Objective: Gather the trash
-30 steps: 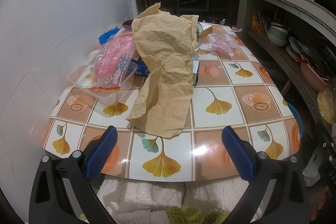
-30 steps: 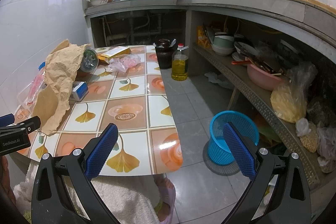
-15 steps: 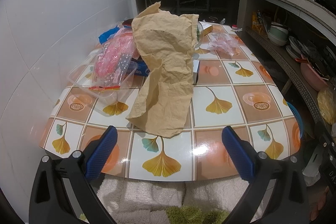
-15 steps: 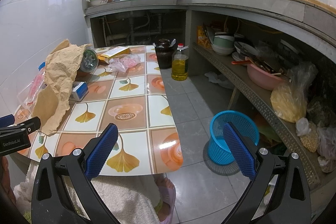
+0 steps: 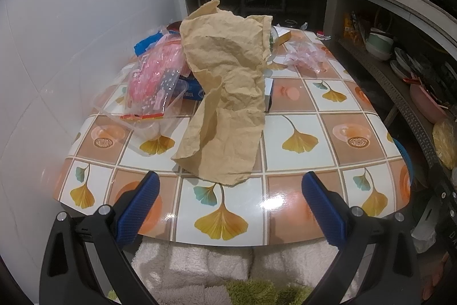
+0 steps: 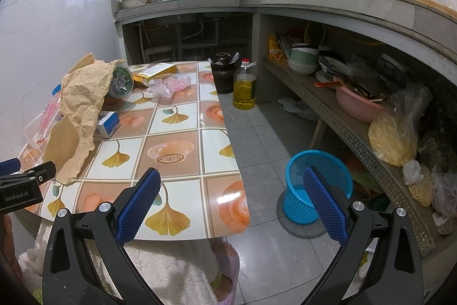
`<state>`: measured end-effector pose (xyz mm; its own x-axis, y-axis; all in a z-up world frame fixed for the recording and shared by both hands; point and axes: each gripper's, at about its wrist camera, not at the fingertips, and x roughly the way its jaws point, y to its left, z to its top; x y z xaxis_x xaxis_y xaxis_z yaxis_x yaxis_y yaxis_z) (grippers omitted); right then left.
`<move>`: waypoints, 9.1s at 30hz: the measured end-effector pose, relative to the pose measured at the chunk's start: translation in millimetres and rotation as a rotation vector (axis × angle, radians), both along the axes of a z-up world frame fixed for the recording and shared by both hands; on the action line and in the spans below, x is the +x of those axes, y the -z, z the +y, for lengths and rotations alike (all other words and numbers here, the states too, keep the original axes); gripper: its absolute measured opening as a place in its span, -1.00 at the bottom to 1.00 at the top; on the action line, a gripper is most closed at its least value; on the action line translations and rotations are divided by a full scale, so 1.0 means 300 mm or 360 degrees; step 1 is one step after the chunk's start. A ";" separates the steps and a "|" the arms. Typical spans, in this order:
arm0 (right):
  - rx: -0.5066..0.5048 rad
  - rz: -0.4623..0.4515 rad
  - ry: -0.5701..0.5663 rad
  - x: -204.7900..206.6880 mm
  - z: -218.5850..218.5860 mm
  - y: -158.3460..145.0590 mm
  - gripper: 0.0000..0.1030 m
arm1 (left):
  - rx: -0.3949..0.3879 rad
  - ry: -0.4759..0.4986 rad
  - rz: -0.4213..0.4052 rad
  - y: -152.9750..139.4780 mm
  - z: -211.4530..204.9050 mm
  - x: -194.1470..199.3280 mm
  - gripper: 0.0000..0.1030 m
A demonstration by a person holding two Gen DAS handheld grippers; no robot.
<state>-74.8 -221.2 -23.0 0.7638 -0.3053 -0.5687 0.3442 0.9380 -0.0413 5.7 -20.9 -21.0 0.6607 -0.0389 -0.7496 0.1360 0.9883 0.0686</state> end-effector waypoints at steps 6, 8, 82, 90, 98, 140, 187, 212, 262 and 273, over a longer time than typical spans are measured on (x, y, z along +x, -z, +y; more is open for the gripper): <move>-0.0002 -0.0008 -0.0041 0.027 0.018 0.004 0.85 | -0.0003 -0.0038 0.0059 0.013 0.020 0.028 0.89; -0.0004 -0.0013 -0.0067 0.046 0.033 0.002 0.85 | -0.0008 -0.0060 0.0076 0.018 0.031 0.039 0.89; 0.0442 0.0284 -0.1583 0.568 0.392 -0.142 -1.00 | -0.0437 0.0683 -0.0009 0.119 0.259 0.222 -0.27; 0.1142 0.0460 -0.1589 0.530 0.310 0.000 -1.00 | -0.0456 0.0626 0.0132 0.181 0.299 0.242 -0.44; 0.1439 0.0699 -0.1609 0.581 0.396 0.164 -1.00 | -0.0547 0.0525 0.0215 0.192 0.388 0.237 -0.44; 0.1030 0.0726 -0.1735 0.432 0.470 0.151 0.37 | -0.0222 0.0768 0.0307 0.170 0.197 0.245 -0.01; -0.0027 0.0435 -0.0772 1.014 0.153 0.149 -0.50 | -0.0180 0.0830 0.0191 0.183 0.154 0.273 -0.77; 0.0214 0.0038 -0.0558 0.496 -0.033 -0.078 -0.51 | -0.0199 0.0963 0.0132 0.056 0.016 0.243 -0.77; 0.0649 0.0231 0.0408 0.107 -0.876 0.493 -0.51 | 0.0293 0.1449 0.1265 0.707 -1.855 0.525 -0.72; 0.0718 0.0306 0.0369 0.338 -1.008 0.719 -0.31 | 0.0168 0.1298 0.1181 0.712 -1.918 0.620 0.32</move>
<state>26.5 -523.6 -238.7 0.5745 -0.1466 -0.8053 0.5703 0.7774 0.2653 191.7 -596.1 -234.6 -0.1486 -0.1706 -0.9741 0.7858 0.5776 -0.2210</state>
